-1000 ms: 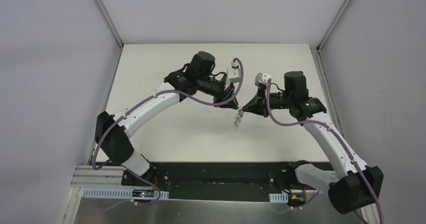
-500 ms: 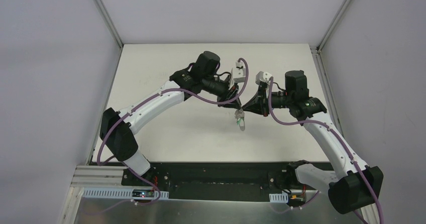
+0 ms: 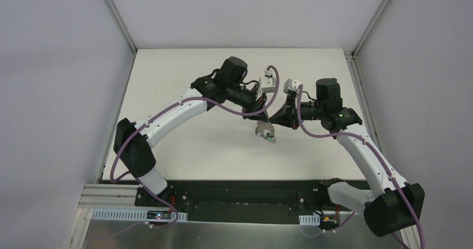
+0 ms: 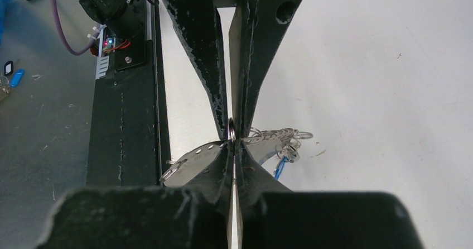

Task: Put the keys on the keyring
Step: Adjust the keyring.

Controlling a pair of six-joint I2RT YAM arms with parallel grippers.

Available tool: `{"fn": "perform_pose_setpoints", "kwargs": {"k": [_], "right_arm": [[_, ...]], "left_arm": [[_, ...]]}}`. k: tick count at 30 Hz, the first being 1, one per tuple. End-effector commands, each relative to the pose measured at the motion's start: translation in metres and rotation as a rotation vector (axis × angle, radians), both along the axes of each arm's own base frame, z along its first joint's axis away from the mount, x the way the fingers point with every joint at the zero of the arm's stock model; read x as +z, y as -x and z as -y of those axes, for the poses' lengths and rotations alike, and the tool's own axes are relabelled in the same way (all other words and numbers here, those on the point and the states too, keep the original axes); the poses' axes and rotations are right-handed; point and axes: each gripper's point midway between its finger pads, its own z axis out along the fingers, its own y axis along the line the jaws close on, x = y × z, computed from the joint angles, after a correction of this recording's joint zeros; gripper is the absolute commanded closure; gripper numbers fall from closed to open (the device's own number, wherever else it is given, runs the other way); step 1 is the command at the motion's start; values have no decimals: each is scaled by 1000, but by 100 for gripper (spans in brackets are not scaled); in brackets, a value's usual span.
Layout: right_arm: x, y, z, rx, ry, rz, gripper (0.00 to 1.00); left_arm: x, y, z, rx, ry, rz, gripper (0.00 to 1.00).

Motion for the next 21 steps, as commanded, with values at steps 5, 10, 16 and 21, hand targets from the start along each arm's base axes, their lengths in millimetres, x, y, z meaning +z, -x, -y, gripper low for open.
{"fn": "perform_pose_setpoints", "kwargs": {"k": [5,10,16,21], "right_arm": [[7,0,-2,28,-24,36,100],[8,0,-3,32,-25,31,100],[9,-1,-3,31,-25,31,100],[10,-1,-3,31,-27,28,100]], "left_arm": [[18,-1,5,-34,18,99,84],[15,-1,6,-40,14,92,87],[9,-1,6,-51,3,87,90],[8,-2,9,-59,6,81,99]]}}
